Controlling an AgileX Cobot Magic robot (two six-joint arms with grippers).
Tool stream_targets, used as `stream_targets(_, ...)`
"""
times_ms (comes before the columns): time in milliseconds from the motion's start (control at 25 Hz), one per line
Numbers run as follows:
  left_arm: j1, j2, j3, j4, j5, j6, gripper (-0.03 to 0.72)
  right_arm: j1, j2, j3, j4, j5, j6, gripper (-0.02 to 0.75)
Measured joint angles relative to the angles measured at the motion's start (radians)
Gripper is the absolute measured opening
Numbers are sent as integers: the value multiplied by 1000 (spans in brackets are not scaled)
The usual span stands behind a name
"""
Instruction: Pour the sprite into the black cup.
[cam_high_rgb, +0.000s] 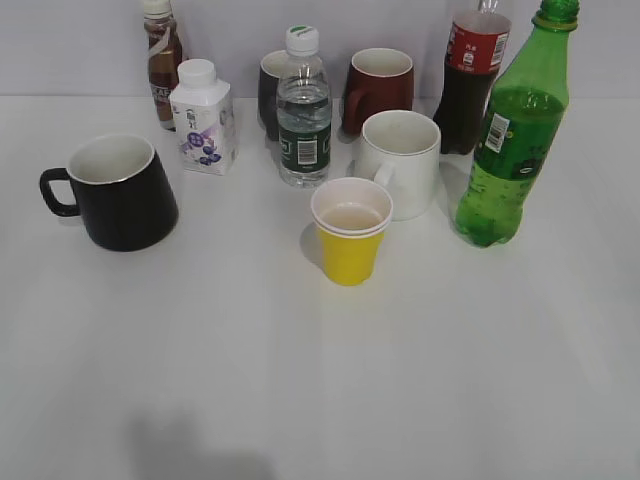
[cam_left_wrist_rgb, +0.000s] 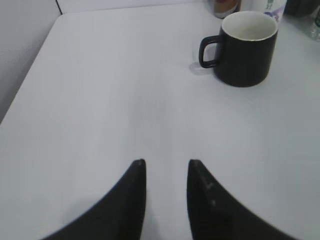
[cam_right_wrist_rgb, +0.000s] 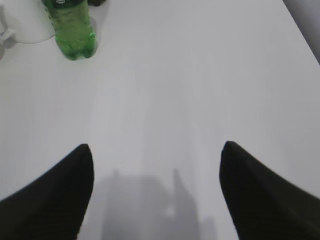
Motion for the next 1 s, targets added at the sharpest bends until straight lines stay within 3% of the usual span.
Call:
stream_targets(160,0,38,-19,-35,-113,0,224,0,0,0,0,0,0,587)
stream_targets(520,0,292,37,-60,-988,0,232,0,0,0,0,0,0,587)
stream_targets(760,0,644,144,-28,-1438,0,239,0,0,0,0,0,0,587)
stream_targets(1000,0,1097,155,26,-1680,0,242,0,0,0,0,0,0,587)
